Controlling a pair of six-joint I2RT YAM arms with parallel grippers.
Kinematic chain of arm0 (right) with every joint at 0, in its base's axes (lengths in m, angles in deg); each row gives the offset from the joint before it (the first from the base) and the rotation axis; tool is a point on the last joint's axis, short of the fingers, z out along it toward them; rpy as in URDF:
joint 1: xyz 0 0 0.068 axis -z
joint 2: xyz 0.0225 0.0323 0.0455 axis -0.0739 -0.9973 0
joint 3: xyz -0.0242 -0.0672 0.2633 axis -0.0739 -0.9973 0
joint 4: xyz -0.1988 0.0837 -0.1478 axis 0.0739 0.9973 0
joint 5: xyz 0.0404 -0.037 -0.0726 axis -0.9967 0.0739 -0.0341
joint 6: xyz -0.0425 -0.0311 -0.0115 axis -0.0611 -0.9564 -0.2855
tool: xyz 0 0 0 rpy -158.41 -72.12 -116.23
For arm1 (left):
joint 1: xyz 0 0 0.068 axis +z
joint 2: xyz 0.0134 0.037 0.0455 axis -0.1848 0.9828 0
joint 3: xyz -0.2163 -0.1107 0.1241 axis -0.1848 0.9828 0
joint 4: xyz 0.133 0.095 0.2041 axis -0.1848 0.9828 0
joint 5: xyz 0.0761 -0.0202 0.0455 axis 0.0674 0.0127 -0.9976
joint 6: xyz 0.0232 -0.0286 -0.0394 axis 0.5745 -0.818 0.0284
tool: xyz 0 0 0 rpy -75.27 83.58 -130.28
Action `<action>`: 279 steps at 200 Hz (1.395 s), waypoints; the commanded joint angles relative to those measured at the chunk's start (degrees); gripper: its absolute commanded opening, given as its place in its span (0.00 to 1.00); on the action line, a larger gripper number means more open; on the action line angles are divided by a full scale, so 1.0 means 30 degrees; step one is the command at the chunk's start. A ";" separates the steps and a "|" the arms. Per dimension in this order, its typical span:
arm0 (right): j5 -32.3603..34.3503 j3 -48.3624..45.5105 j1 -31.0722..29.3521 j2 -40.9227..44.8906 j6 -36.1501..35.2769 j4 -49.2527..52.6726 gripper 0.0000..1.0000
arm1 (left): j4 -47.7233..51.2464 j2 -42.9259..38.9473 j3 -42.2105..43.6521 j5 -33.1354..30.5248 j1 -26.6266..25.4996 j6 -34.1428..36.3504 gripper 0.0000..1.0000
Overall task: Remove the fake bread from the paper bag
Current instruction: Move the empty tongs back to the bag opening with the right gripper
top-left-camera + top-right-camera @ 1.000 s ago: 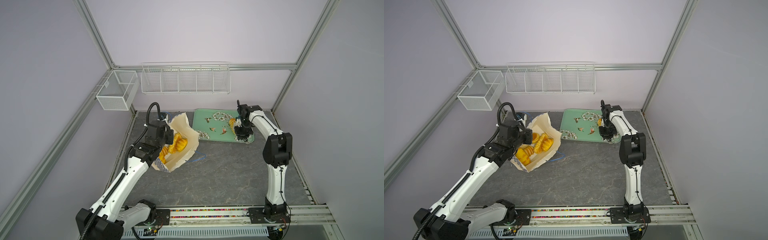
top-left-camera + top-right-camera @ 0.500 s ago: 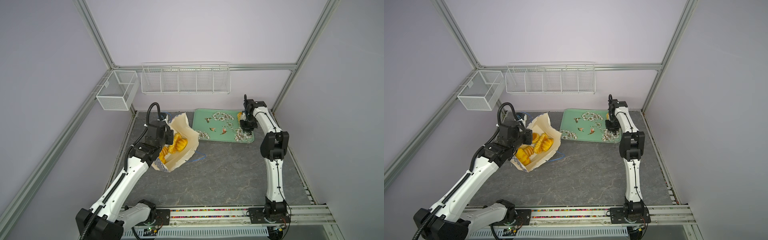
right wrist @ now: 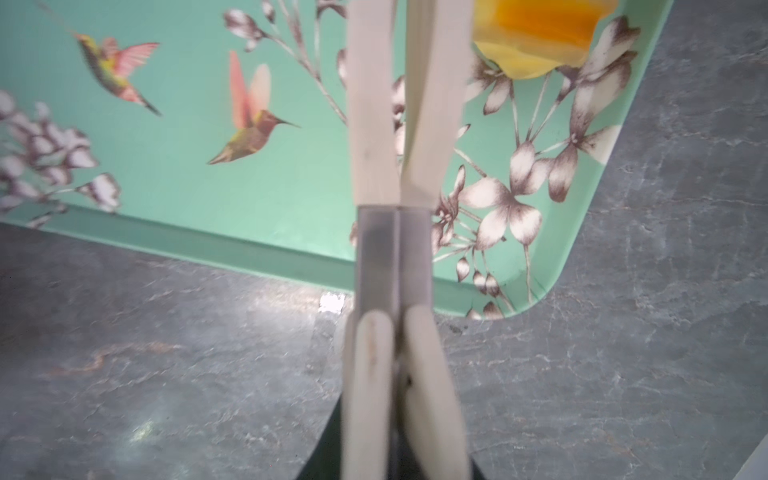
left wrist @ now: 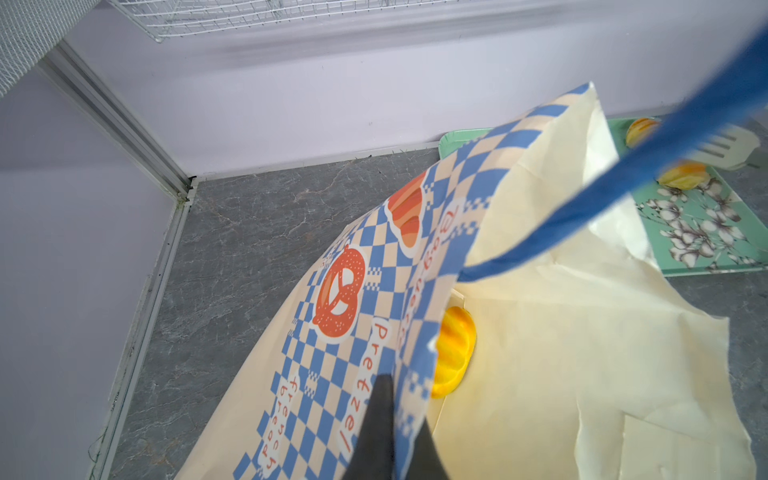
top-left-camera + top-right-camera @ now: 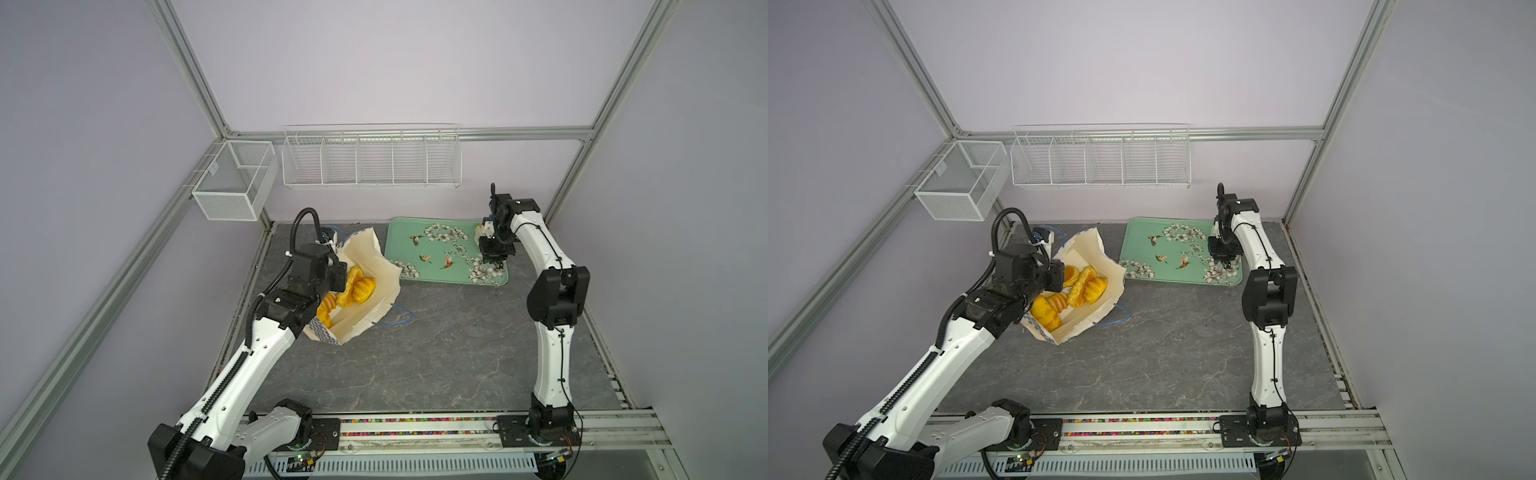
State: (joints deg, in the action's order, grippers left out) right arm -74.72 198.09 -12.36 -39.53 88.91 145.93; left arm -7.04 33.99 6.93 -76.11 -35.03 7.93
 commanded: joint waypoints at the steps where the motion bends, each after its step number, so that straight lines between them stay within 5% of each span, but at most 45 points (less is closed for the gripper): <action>1: -0.0888 -0.1594 -0.0567 0.3307 0.0391 -0.0620 0.07 | -0.0384 -0.0507 0.0545 0.0742 0.0062 0.0618 0.00; 69: -0.1603 -0.9609 -0.6143 1.1758 0.2952 -0.2897 0.08 | -0.1209 -0.1024 0.1307 0.1116 -0.0004 0.0557 0.00; 164: -0.1119 -1.2258 -1.5895 1.4792 0.7977 -0.5590 0.08 | -0.2489 0.0552 0.1000 -0.0385 -0.2709 -0.0822 0.00; 207: -0.3953 -1.4849 -1.6488 1.3264 0.9077 -0.9240 0.08 | -0.3540 -0.0358 0.2178 -0.0249 -0.3322 -0.0841 0.00; 279: -0.5921 -1.3767 -1.6526 1.0490 0.8904 -0.9360 0.13 | -0.4936 -0.2786 0.4715 -0.1305 -0.4562 -0.0508 0.00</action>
State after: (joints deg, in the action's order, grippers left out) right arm -88.14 155.03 -61.71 -6.22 114.50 121.03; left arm -18.90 27.96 18.67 -78.21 -48.39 5.96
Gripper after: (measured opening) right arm 0.213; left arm 0.047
